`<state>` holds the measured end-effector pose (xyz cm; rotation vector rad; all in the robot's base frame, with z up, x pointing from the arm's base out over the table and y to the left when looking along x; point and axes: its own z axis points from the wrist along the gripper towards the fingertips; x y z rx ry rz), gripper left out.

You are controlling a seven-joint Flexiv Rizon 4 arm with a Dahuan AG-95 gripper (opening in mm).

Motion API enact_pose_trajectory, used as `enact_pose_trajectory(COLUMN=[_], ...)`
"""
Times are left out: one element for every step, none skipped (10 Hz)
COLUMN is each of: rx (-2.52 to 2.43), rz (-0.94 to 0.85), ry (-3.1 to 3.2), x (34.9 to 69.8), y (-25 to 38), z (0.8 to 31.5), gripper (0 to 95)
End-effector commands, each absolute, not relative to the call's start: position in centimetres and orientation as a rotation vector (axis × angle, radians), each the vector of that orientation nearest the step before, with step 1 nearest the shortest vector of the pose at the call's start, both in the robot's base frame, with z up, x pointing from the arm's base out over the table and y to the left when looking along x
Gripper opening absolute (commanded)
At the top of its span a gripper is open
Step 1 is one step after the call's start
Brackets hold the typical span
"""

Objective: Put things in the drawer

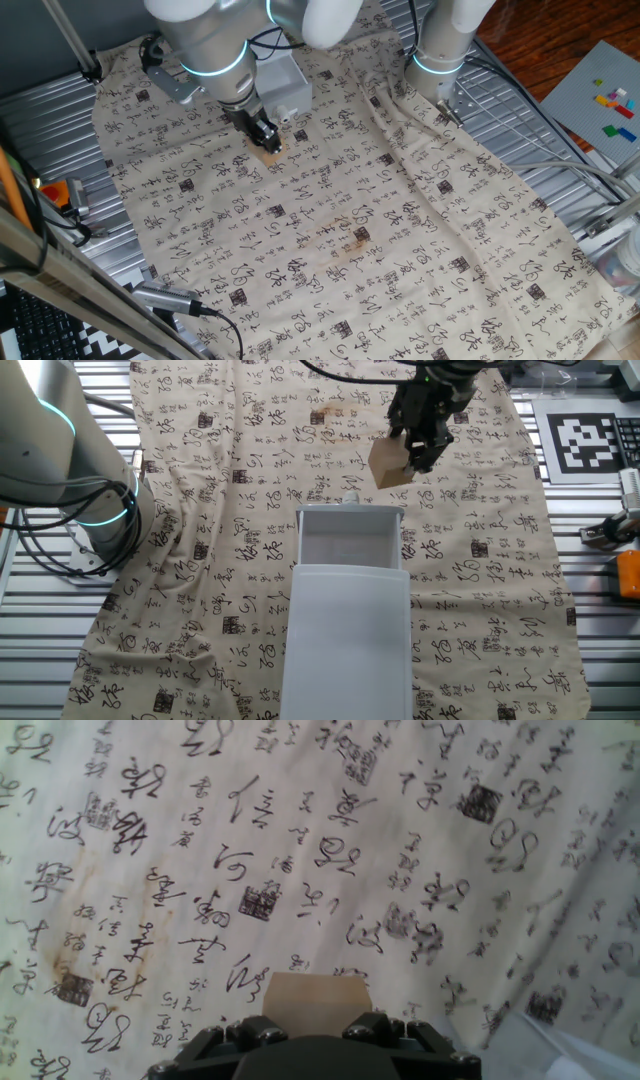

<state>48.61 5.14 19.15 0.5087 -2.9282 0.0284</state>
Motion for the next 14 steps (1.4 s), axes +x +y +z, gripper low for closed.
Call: enact_pose_trajectory(rx=[0.535,0.541,0.548,0.587,0.595,0.605,0.606,0.626,0.644,0.671,0.709,0.74,0.769,0.78], rz=[0.026,0.026,0.024,0.018,0.021,0.021,0.02,0.025,0.023,0.004,0.004,0.007,0.006,0.01], ry=[-2.926,-2.928,-2.928,-2.921,-2.92,-2.918,-2.92,-2.911,-2.904,-2.901,-2.886,-2.874,-2.864,-2.86], x=[48.5,48.5,48.5,48.4,48.2,48.0,47.8,47.3,47.1,46.9,46.3,45.9,45.3,44.9], y=[5.1,5.1,5.1,4.2,3.1,2.5,1.6,0.6,-0.2,-1.2,-2.4,-3.5,-4.7,-5.5], z=[19.1,19.1,19.1,20.3,21.6,22.2,23.0,24.1,24.7,25.2,26.1,26.7,27.2,27.4], gripper=[0.0,0.0,0.0,0.0,0.0,0.0,0.0,0.0,0.0,0.0,0.0,0.0,0.0,0.0])
